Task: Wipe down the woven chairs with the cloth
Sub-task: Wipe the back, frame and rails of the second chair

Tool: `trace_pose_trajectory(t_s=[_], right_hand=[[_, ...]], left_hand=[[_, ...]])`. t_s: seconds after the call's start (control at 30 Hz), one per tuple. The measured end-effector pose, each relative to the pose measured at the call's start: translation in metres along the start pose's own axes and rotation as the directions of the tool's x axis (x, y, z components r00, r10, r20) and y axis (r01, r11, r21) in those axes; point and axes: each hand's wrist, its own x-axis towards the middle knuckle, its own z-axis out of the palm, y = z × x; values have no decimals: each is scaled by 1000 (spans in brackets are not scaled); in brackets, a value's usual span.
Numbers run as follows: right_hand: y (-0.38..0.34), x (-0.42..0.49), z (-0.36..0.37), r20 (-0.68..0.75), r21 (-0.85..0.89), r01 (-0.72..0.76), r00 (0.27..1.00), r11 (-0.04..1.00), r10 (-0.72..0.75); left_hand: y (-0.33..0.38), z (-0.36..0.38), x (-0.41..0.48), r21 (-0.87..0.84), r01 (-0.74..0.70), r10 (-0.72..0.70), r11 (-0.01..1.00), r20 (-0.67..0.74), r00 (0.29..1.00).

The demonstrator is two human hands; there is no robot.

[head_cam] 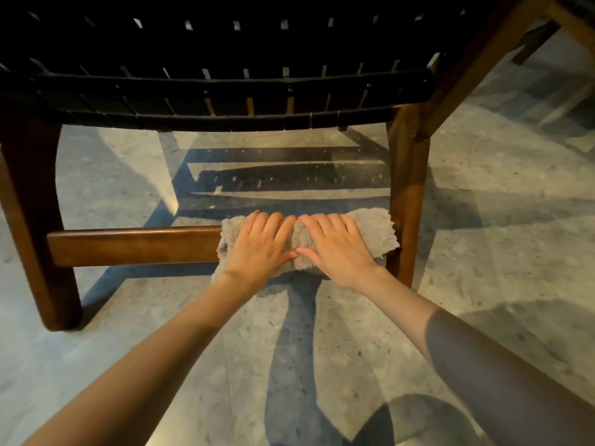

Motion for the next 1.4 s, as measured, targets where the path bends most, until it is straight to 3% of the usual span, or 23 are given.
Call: trace_pose_trajectory(t_s=[0.1,0.3,0.47,0.67,0.87,1.17,1.4], right_hand=[[16,1,3,4,-25,32,999,999,-31],[62,-22,3,48,17,-76,996,997,75],[59,-19,4,92,30,-144,986,989,141],[54,-7,-1,113,-25,-69,991,997,71],[-9,32,-2,113,-34,30,993,999,-26],[-154,118,-1,47,-37,271,962,962,-269],[-220,166,-2,71,120,392,913,912,-401]], left_hand=[[5,-8,8,50,-41,40,998,13,999],[44,-19,43,-38,-116,117,993,33,993],[39,-12,45,-54,-123,123,991,-5,992],[21,-8,37,-105,-124,123,987,-24,992],[-46,7,1,-103,-92,92,990,-4,996],[-190,37,-83,-179,72,-60,981,70,996],[-257,53,-122,-231,186,-166,955,102,981]])
